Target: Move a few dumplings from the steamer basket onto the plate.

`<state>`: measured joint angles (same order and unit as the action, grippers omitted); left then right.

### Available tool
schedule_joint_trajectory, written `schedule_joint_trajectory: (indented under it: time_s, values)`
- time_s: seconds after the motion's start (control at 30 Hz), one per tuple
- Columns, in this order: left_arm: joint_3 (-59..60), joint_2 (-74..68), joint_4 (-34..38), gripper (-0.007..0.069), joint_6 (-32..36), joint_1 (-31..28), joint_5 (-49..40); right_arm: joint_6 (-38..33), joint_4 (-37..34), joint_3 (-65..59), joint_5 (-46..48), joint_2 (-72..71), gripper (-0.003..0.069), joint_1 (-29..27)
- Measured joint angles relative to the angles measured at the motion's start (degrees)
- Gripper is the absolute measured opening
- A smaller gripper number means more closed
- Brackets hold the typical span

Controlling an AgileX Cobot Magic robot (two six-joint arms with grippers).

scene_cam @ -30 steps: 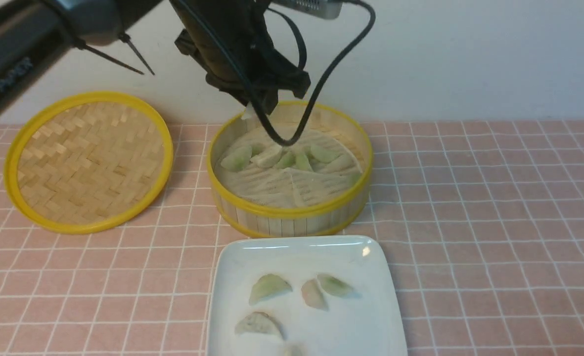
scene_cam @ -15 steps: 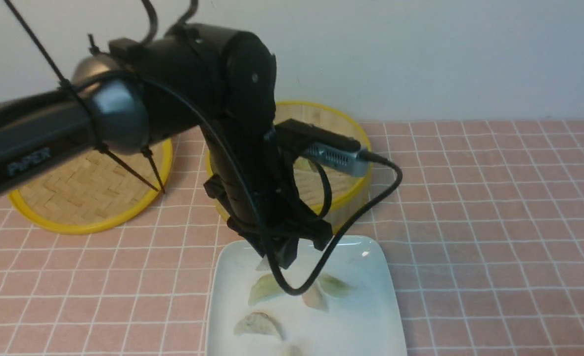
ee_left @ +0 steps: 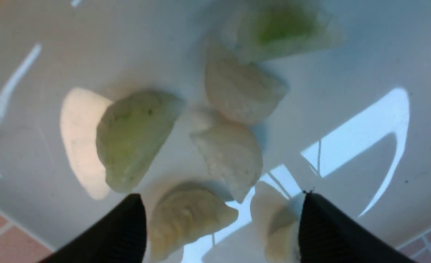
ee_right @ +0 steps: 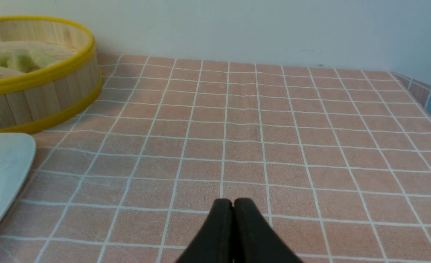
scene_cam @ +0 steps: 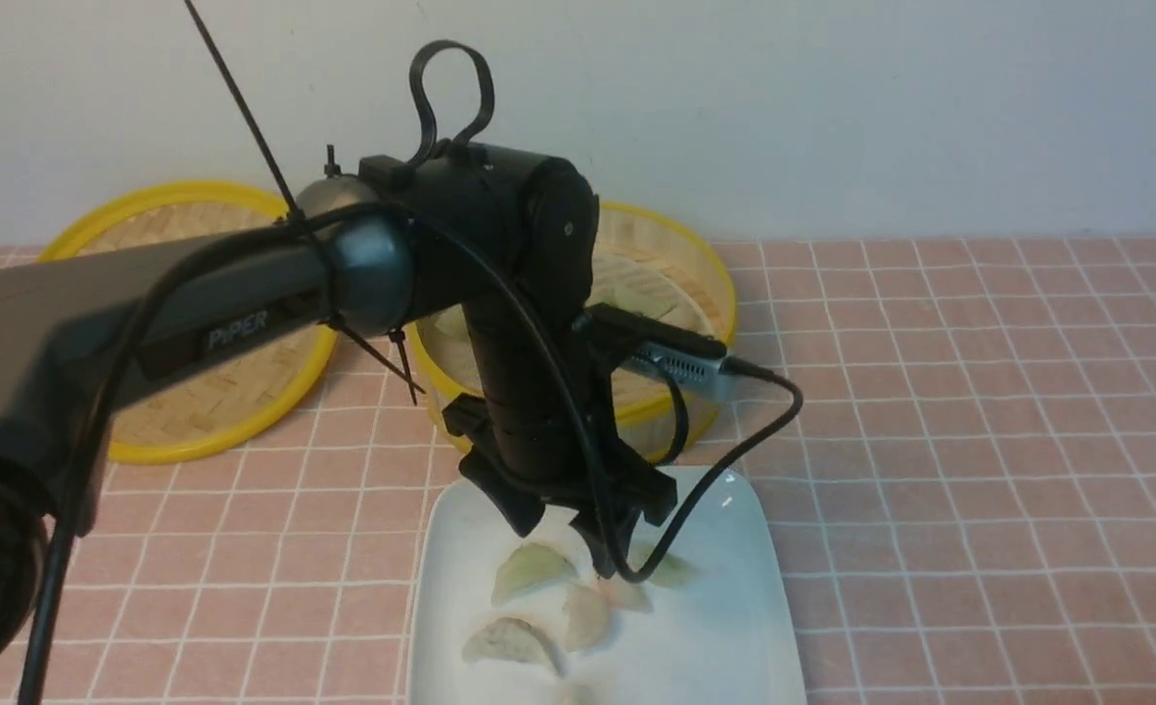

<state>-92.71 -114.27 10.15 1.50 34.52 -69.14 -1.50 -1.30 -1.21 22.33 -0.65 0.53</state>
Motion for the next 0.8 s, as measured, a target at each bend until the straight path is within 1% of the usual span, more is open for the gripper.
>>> schedule_joint_trajectory:
  time_s: [0.03, 0.07, 0.1, 0.13, 0.2, 0.27, 0.3, 0.33, 0.4, 0.43, 0.5, 0.53, 0.57, 0.6, 0.67, 0.73, 0.8]
  values:
    - [-0.53, 0.41, -0.29, 0.0462, -0.04, 0.0, 0.05, 0.0, 0.0, 0.0, 0.0, 0.0, -0.0015, 0.0]
    - [-1.21, 1.78, -0.84, 0.0407, -0.18, 0.0, 0.05, 0.0, 0.0, 0.0, 0.0, 0.0, -0.0015, 0.0]
    - [-1.44, 3.5, -1.19, 0.0343, -0.32, 0.0, 0.05, 0.0, 0.0, 0.0, 0.0, 0.0, -0.0015, 0.0]
    - [-1.62, 6.04, -1.44, 0.0253, -0.4, 0.0, -0.01, 0.0, 0.0, 0.0, 0.0, 0.0, -0.0015, 0.0]
    - [-1.67, 10.29, -1.59, 0.0115, -0.45, 0.07, -0.19, 0.0, 0.0, 0.0, 0.0, 0.0, -0.0015, 0.0]
    - [-1.31, 16.57, -1.65, 0.0039, -0.45, 0.17, -0.59, 0.0, 0.0, 0.0, 0.0, 0.0, -0.0015, 0.0]
    - [-0.63, 20.07, -1.77, 0.0019, -0.45, 0.43, -0.68, 0.0, 0.0, 0.0, 0.0, 0.0, -0.0015, 0.0]
    - [-0.45, 20.07, -1.77, 0.0015, -0.45, 0.49, -0.68, 0.0, 0.0, 0.0, 0.0, 0.0, -0.0015, 0.0]
    - [2.97, 28.82, -2.02, -0.0003, -0.72, 1.4, 1.56, 0.0, 0.0, 0.0, 0.0, 0.0, -0.0015, 0.0]
    - [5.89, 34.69, -2.02, -0.0006, -0.9, 2.08, 4.49, 0.0, 0.0, 0.0, 0.0, 0.0, -0.0015, 0.0]
    - [8.39, 38.32, -2.02, -0.0006, -0.9, 2.53, 7.01, 0.0, 0.0, 0.0, 0.0, 0.0, -0.0015, 0.0]
    - [12.5, 43.23, -1.97, -0.0006, -0.9, 3.07, 10.7, 0.0, 0.0, 0.0, 0.0, 0.0, -0.0015, 0.0]
    - [14.42, 45.27, -1.84, -0.0006, -0.9, 3.29, 12.4, 0.0, 0.0, 0.0, 0.0, 0.0, -0.0015, 0.0]
    - [20.06, 49.82, -1.63, -0.0006, -0.9, 3.39, 17.02, 0.0, 0.0, 0.0, 0.0, 0.0, -0.0015, 0.0]
    - [24.6, 53.5, -1.57, -0.0006, -0.9, 3.39, 20.69, 0.0, 0.0, 0.0, 0.0, 0.0, -0.0015, 0.0]
    - [34.66, 61.27, -1.57, -0.0006, -1.5, 3.39, 29.26, 0.0, 0.0, 0.0, 0.0, 0.0, -0.0015, 0.0]
    - [39.81, 64.64, -1.51, -0.0006, -2.05, 3.39, 34.7, 0.0, 0.0, 0.0, 0.0, 0.0, -0.0015, 0.0]
